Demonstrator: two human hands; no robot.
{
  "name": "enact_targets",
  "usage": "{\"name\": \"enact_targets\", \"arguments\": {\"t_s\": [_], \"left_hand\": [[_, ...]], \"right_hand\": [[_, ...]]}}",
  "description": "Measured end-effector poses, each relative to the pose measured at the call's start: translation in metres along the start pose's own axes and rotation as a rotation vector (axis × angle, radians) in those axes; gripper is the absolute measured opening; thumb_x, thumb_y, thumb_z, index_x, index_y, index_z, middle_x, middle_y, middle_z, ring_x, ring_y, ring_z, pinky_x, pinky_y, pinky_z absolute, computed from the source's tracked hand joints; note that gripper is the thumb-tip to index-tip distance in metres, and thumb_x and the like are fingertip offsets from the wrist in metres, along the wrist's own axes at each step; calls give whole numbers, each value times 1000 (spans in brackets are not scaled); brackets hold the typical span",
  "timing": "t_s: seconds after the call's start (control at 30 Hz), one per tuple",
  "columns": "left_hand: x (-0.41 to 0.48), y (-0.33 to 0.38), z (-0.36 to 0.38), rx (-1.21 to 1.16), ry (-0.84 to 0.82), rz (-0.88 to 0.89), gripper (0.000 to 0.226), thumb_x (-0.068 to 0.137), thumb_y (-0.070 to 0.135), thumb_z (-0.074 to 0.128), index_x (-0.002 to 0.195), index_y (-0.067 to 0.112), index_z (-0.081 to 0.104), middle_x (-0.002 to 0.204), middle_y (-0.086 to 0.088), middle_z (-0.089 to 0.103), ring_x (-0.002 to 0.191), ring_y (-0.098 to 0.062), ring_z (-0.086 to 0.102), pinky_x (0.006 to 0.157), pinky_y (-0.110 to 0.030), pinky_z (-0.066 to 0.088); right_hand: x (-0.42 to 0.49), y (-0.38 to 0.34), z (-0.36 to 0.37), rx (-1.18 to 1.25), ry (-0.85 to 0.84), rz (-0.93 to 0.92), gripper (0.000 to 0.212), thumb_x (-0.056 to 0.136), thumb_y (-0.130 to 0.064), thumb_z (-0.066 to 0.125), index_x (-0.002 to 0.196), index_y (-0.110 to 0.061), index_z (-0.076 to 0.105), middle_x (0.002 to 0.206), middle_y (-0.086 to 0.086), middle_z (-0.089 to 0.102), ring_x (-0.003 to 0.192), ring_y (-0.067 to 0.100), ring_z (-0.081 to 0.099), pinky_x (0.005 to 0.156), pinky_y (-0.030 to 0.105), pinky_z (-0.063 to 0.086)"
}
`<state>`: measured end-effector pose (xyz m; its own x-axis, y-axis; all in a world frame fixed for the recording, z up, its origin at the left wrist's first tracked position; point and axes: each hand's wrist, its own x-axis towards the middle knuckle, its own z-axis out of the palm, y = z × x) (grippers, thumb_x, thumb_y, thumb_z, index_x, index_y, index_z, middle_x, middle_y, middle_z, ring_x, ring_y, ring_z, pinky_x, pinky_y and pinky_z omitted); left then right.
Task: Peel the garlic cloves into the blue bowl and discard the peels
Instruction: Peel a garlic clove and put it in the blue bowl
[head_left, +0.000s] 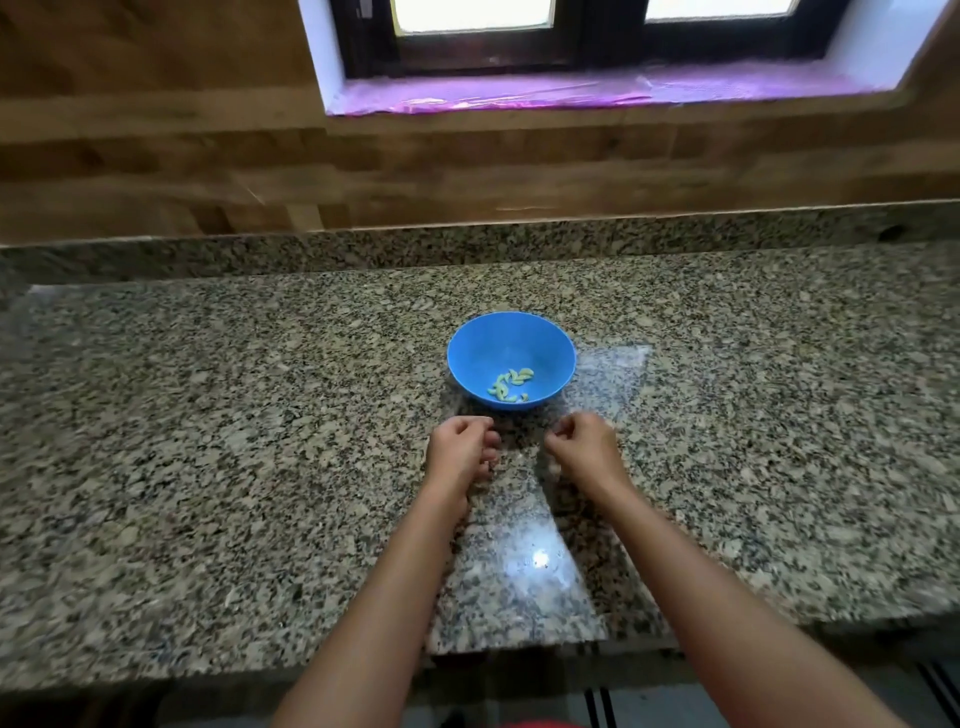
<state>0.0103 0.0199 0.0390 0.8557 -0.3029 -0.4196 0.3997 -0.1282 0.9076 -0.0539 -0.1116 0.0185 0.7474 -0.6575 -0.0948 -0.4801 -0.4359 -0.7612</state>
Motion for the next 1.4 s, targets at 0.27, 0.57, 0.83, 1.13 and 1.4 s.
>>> {"name": "enact_targets", "arguments": {"t_s": [0.27,0.57,0.83,1.13,1.4], "left_hand": [[9,5,-6,3,10,41,9,93,15,54,93,10,62,79,-2,63,63,-14,55,54,-24,44],[23,-11,-48,895,129,245,38,93,11,51,130,19,51,136,-4,44,124,-19,38,94,-27,40],[2,-12,-46,-98,-188,52,13,84,-1,63,95,6,61,87,-9,64,71,-15,64,64,-23,56],[-13,-4,-34,-363,-265,38,9,86,-1,58,93,-1,63,88,-12,68,75,-15,70,64,-20,56],[-15,-1,-30,-374,-259,57,14,88,1,57,99,0,65,77,-5,72,66,-11,69,55,-16,52]], "right_hand": [[18,-59,-18,102,70,-188,19,89,-16,63,100,-2,68,91,7,67,81,13,59,71,21,43],[-37,-49,11,481,-63,-142,8,90,-13,60,94,-12,68,78,-3,65,67,5,58,62,21,47],[-50,-31,30,655,-317,120,12,87,-6,64,100,-5,65,75,7,65,56,9,60,48,23,52],[-52,-38,22,330,-112,-218,12,87,-25,66,95,-18,72,80,-1,72,70,14,69,68,37,59],[-53,-44,12,184,-132,-345,20,91,-24,60,100,-10,71,72,-4,68,64,8,66,66,26,55]]}}
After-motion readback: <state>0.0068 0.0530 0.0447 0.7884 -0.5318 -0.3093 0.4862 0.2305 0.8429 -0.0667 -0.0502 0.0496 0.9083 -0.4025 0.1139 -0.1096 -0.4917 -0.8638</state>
